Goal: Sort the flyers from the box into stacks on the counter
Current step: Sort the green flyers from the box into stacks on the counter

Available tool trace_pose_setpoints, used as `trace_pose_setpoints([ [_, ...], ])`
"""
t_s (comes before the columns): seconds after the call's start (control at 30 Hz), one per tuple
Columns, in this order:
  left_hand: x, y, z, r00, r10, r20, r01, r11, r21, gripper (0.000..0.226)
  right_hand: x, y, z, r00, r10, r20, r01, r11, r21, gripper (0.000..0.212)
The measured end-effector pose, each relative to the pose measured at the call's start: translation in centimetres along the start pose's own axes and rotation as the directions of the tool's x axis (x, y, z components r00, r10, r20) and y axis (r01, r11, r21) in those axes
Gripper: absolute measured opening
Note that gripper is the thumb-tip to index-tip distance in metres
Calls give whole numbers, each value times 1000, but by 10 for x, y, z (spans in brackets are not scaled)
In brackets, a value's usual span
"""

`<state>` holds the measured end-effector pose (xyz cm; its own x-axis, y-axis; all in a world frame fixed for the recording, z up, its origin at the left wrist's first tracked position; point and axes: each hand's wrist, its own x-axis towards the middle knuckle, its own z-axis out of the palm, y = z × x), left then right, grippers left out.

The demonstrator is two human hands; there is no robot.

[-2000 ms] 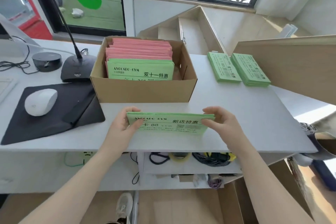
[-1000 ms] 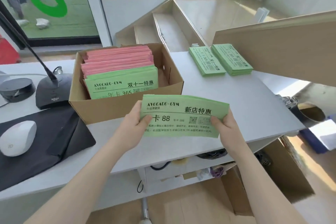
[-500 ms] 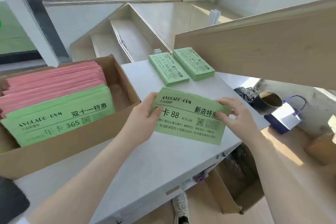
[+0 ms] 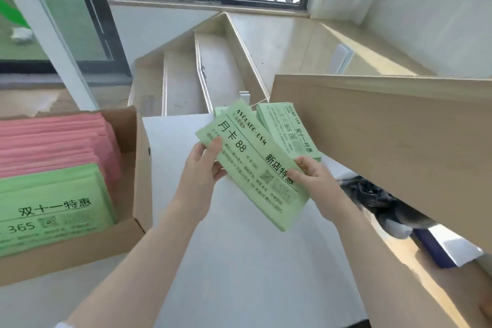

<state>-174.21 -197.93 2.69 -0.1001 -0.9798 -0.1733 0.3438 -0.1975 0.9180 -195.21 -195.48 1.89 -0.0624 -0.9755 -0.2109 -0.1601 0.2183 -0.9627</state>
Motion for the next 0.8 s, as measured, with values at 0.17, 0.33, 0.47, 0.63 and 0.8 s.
trace_pose_setpoints([
  [0.17, 29, -28, 18, 996, 58, -60, -57, 998, 12, 39, 53, -7, 27, 997, 23, -77, -17, 996, 87, 13],
  [0.33, 78, -15, 32, 975, 168, -149, -153, 982, 106, 45, 96, -13, 44, 979, 4, -204, 5, 999, 41, 7],
  [0.47, 118, 2, 32, 966, 215, -146, -182, 961, 210, 50, 122, -21, 40, 980, -64, -188, 43, 993, -110, 1],
  [0.63, 142, -18, 23, 968, 109, -228, -1, 905, 426, 49, 135, -14, 42, 985, -48, -164, -3, 956, -295, 25],
  [0.8, 143, -33, 17, 975, 61, -213, 59, 854, 517, 49, 129, -6, 41, 988, -59, -143, -4, 915, -404, 24],
])
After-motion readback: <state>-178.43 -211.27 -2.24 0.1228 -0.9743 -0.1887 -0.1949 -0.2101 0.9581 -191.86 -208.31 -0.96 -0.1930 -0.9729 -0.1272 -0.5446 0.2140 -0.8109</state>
